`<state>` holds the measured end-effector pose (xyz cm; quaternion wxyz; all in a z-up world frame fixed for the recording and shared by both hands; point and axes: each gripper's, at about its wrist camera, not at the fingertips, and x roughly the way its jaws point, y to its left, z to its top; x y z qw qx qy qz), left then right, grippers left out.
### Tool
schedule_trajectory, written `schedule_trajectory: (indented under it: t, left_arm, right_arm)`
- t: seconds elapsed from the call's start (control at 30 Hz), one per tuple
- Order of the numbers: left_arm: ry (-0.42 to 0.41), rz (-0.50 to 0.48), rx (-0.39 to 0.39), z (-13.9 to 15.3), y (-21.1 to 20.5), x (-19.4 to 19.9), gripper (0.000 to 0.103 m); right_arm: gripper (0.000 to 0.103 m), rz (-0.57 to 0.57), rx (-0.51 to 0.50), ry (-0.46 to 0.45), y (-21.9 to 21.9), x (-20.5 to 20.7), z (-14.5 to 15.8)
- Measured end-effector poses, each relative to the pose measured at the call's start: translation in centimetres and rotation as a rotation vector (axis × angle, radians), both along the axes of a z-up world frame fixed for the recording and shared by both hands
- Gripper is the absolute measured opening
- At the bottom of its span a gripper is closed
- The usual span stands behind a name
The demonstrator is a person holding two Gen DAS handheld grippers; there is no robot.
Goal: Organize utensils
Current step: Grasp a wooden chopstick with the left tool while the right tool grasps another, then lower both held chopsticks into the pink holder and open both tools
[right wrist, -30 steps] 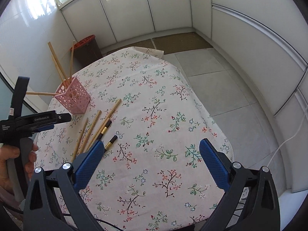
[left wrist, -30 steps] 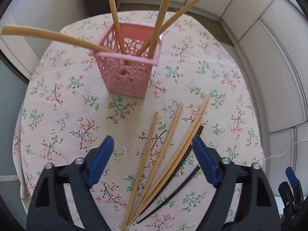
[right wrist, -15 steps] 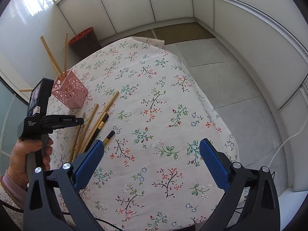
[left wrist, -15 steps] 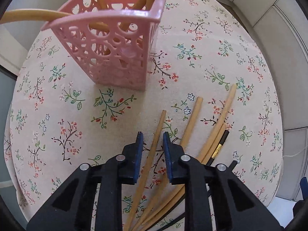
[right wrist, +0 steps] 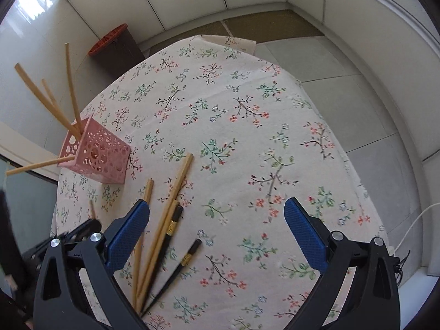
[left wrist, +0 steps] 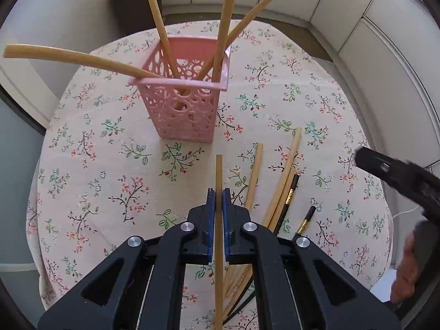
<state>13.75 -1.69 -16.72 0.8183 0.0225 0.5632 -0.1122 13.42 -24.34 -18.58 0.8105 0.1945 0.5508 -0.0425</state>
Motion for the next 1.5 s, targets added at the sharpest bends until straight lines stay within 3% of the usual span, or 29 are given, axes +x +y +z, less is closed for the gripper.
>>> schedule_trajectory:
  t: [0.13, 0.3, 0.37, 0.4, 0.43, 0.47, 0.5, 0.73, 1.17, 1.27, 1.5]
  left_arm:
    - [-0.051, -0.003, -0.028, 3.2, 0.6, -1.7, 0.005]
    - [-0.131, -0.016, -0.024, 6.2, 0.9, -3.5, 0.005]
    - [-0.163, -0.017, -0.022, 7.3, 1.1, -4.2, 0.005]
    - [-0.181, -0.019, -0.018, 7.8, 1.2, -4.5, 0.005]
    - [-0.194, -0.021, -0.014, 8.1, 1.3, -4.6, 0.005]
    - [-0.208, -0.023, -0.011, 8.6, 1.5, -4.9, 0.005]
    - [-0.215, -0.023, -0.01, 8.8, 1.6, -5.1, 0.005]
    - [-0.269, -0.005, -0.016, 11.1, 2.9, -6.2, 0.005]
    - [-0.369, 0.045, -0.098, 14.8, 4.4, -8.4, 0.005]
    - [-0.395, 0.044, -0.104, 16.2, 4.5, -8.7, 0.005]
    - [-0.467, 0.019, -0.111, 20.3, 4.4, -8.8, 0.005]
  right_arm:
    - [0.089, -0.011, 0.01, 0.067, 1.4, 3.2, -1.9]
    - [0.066, -0.011, 0.04, 0.148, 3.0, 5.8, -4.7]
    - [0.045, -0.008, 0.082, 0.193, 3.7, 6.4, -6.0]
    - [0.044, -0.021, 0.065, 0.174, 3.9, 6.3, -5.9]
    - [0.037, -0.018, 0.059, 0.154, 4.2, 6.3, -5.8]
    - [0.021, -0.002, 0.058, 0.158, 4.5, 6.3, -6.1]
    - [0.012, -0.007, 0.026, 0.141, 4.5, 6.1, -5.9]
    - [0.01, 0.002, 0.095, 0.041, 2.9, 2.7, -3.9]
    - [0.009, 0.25, -0.152, -0.416, 5.7, -11.2, 12.2]
    - [0.009, 0.285, -0.201, -0.489, 6.2, -12.4, 15.7]
    - [0.008, 0.285, -0.202, -0.636, 6.5, -12.9, 22.6]
